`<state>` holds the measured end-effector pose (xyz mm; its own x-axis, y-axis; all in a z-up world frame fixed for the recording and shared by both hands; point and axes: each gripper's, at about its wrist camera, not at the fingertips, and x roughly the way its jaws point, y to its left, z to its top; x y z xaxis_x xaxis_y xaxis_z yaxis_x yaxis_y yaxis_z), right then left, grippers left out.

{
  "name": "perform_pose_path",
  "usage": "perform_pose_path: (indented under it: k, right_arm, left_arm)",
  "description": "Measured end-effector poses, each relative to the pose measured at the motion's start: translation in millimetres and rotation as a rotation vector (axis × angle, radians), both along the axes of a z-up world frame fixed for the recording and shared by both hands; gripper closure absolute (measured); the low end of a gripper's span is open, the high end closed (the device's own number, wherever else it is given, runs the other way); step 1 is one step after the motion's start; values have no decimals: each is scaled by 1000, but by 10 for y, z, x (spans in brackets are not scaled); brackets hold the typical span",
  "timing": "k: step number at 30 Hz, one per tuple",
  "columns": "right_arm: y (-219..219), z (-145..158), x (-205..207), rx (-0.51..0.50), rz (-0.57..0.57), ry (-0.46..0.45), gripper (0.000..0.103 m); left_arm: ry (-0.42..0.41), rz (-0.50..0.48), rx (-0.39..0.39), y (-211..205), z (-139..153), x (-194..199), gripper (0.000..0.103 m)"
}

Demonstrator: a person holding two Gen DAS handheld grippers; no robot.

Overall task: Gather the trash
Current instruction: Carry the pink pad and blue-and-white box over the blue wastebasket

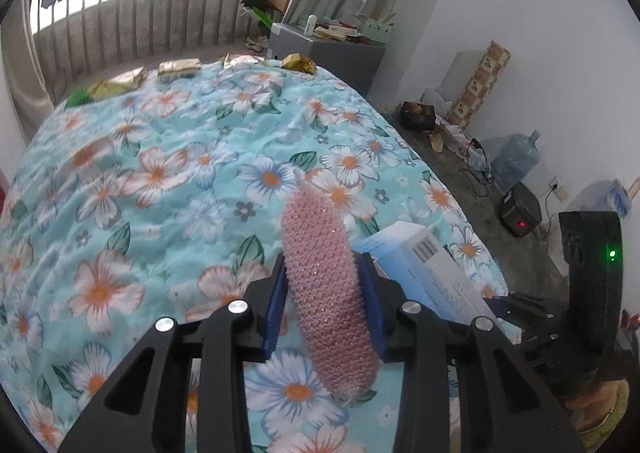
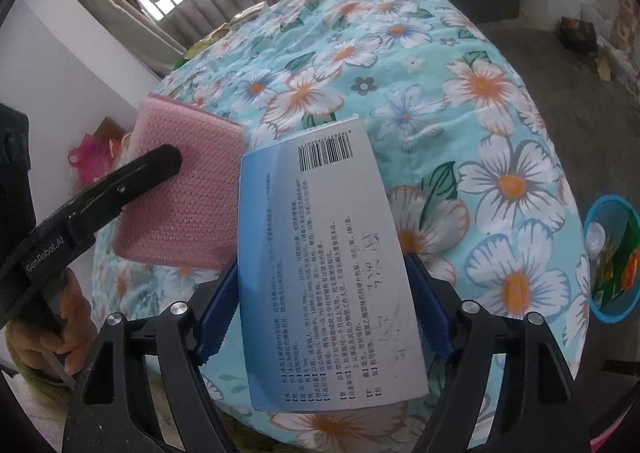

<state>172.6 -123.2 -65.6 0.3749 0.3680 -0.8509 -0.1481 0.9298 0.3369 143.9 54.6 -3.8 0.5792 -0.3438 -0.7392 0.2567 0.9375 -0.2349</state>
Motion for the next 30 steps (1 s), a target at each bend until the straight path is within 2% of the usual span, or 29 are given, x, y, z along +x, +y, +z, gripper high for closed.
perform_pose_path:
  k: [14, 30]
  right_arm:
    - [-251, 100, -91, 81, -66, -25, 33]
    - [-367, 176, -121, 124, -112, -45, 33]
  left_arm:
    - [-60, -38, 69, -156, 55, -52, 72]
    - [-90, -40, 78, -138, 130, -103, 72]
